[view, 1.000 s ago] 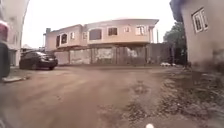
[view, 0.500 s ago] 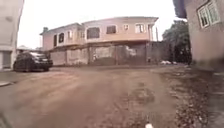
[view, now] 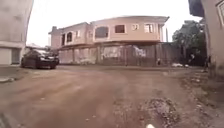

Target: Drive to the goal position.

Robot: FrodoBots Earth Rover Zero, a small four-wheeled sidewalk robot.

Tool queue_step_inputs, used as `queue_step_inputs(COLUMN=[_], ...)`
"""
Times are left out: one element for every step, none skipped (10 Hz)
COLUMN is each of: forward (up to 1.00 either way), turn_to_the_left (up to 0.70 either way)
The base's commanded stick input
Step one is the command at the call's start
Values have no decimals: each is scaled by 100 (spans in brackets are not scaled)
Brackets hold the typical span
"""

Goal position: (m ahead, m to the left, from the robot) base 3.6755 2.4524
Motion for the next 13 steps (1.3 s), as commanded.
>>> queue_step_inputs(forward=[100, 100, 100, 100, 100, 100, 100, 100, 100, 100, 100, 100, 100], turn_to_the_left=[13, 13, 13, 13, 13, 13, 13, 13, 13, 13, 13, 13, 13])
